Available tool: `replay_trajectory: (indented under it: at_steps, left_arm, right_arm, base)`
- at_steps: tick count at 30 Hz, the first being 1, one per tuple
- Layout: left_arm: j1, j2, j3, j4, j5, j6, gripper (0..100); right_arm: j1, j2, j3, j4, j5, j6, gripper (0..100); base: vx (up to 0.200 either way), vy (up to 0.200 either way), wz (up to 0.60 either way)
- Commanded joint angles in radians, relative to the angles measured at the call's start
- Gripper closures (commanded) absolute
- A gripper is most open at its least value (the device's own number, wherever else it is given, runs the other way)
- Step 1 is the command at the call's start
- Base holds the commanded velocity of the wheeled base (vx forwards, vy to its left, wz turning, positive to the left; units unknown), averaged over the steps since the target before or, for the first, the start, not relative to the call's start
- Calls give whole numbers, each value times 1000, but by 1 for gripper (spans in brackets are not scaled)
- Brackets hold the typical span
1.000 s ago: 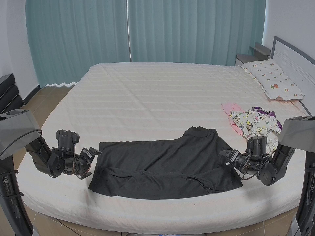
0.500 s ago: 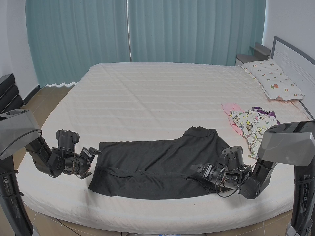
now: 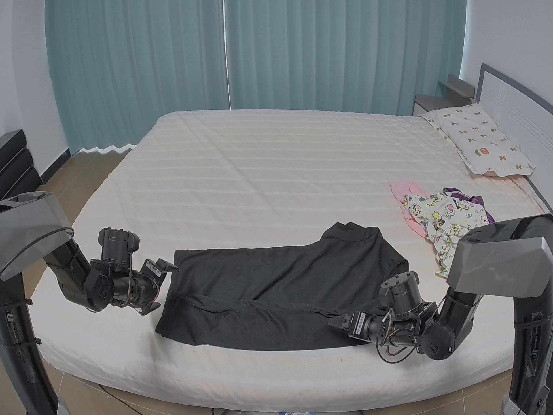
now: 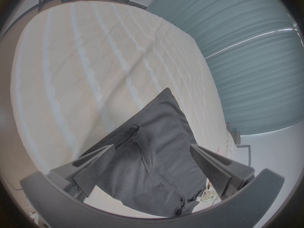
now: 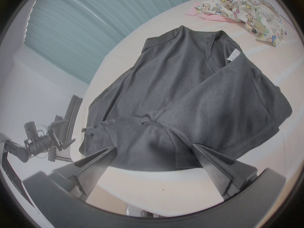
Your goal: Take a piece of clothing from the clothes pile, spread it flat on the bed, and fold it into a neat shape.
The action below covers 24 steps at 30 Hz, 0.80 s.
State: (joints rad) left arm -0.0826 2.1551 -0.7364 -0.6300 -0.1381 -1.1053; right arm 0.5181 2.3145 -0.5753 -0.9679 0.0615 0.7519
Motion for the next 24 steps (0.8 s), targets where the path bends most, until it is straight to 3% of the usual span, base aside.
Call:
replay_trajectory:
  at_steps: [1, 11, 13, 17, 19, 24]
  left_arm:
    - [0, 2, 0, 0, 0, 1, 0]
    - [0, -1, 2, -2, 2, 1, 0]
    - [0, -12, 8, -4, 2, 2, 0]
    - [-8, -15, 12, -4, 2, 5, 0]
    - [-9, -8, 5, -4, 5, 10, 0]
    - [-32, -3, -20, 6, 12, 19, 0]
  right_arm:
    - [8, -21, 22, 15, 1, -13, 0]
    - [-39, -112, 35, 14, -5, -11, 0]
    - [-89, -159, 37, 12, -6, -5, 0]
    - [-145, -165, 37, 8, -5, 52, 0]
    - [-171, -159, 37, -5, -5, 135, 0]
    - [-199, -116, 37, -51, -6, 185, 0]
  base:
    - [0, 0, 0]
    - [0, 0, 0]
    - [0, 0, 0]
    - [0, 0, 0]
    - [0, 0, 0]
    - [0, 0, 0]
